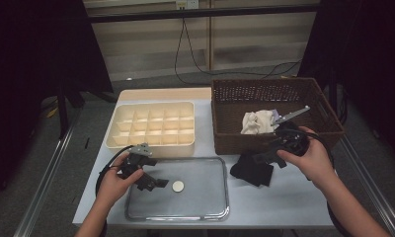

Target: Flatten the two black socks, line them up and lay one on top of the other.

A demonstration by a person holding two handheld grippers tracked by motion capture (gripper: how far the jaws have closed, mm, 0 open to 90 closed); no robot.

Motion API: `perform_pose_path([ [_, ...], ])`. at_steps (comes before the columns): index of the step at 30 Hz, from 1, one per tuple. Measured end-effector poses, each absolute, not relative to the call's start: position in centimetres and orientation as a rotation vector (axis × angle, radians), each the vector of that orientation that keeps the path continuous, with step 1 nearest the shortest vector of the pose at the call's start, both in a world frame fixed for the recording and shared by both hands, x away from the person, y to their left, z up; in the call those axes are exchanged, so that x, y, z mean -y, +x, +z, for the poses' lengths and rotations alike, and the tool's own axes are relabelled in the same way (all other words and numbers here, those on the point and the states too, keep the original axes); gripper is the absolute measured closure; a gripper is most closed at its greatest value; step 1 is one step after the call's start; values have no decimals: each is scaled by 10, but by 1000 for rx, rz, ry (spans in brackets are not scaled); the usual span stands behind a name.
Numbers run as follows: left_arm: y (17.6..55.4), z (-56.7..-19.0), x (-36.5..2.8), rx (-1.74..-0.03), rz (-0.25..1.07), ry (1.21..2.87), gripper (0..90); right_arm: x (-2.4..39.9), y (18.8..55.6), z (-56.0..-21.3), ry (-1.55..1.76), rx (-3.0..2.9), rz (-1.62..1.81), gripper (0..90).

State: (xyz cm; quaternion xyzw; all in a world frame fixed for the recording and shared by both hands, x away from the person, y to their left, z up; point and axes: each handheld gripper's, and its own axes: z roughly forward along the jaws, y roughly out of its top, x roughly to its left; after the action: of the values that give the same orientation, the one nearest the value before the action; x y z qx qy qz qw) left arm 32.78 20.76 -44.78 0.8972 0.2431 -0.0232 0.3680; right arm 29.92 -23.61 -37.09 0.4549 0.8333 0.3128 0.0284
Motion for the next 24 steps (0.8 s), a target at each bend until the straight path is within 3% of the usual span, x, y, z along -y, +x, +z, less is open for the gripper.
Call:
perform_pose_path([
  [19, 328, -449, -207, -620, -61, 2310, 33, 233, 296, -405, 1405, -2596, 939, 192],
  [24, 329, -449, -206, -613, -64, 2316, 34, 231, 295, -411, 1420, -2596, 963, 243],
])
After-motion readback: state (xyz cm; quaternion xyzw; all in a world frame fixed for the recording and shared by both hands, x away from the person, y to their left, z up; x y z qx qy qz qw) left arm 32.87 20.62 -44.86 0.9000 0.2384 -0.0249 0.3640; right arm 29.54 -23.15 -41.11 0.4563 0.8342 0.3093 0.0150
